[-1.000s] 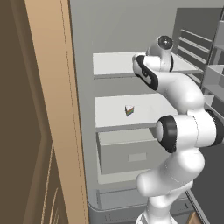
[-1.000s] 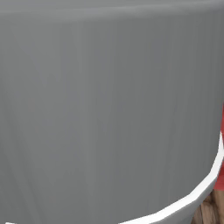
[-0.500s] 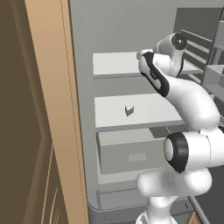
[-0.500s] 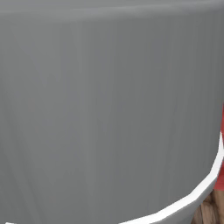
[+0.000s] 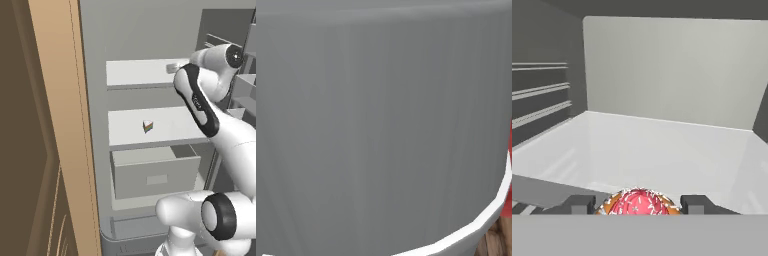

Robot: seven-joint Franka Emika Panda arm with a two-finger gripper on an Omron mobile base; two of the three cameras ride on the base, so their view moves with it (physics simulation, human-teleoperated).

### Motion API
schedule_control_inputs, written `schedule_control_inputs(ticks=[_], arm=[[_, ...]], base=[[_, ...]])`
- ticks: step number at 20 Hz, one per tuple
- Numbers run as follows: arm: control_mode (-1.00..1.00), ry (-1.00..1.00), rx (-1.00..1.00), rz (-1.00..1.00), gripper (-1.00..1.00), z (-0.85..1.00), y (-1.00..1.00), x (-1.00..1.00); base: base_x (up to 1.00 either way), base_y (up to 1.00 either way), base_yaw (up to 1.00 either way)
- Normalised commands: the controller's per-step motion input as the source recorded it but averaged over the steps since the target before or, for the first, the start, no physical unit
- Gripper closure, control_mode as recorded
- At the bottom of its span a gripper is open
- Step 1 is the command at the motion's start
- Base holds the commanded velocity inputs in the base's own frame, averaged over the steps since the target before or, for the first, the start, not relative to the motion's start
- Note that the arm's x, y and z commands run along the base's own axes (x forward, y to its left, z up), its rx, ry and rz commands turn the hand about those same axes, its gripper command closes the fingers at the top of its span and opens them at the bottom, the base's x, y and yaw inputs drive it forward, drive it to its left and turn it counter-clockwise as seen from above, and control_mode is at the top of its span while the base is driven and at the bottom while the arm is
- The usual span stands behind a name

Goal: Take the cupcake and cake from the fridge and place them on the empty tray on the dining counter.

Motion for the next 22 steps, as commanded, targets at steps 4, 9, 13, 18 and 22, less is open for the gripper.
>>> schedule_control_inputs(ticks=[4,9,13,18,22], arm=[[-1.0,0.0,-0.05,0.0,1.0,0.0,0.51,-0.88],[-1.0,-0.04,-0.03,0.0,1.0,0.0,0.15,-0.99],[-1.0,-0.09,0.0,0.0,1.0,-0.01,0.0,-0.97],[-1.0,-0.03,0.0,0.0,1.0,-0.06,0.0,-0.84],[-1.0,0.0,0.0,0.0,1.0,-0.04,0.0,-0.76]], base=[[0.0,0.0,0.0],[0.0,0.0,0.0],[0.0,0.0,0.0],[0.0,0.0,0.0],[0.0,0.0,0.0]])
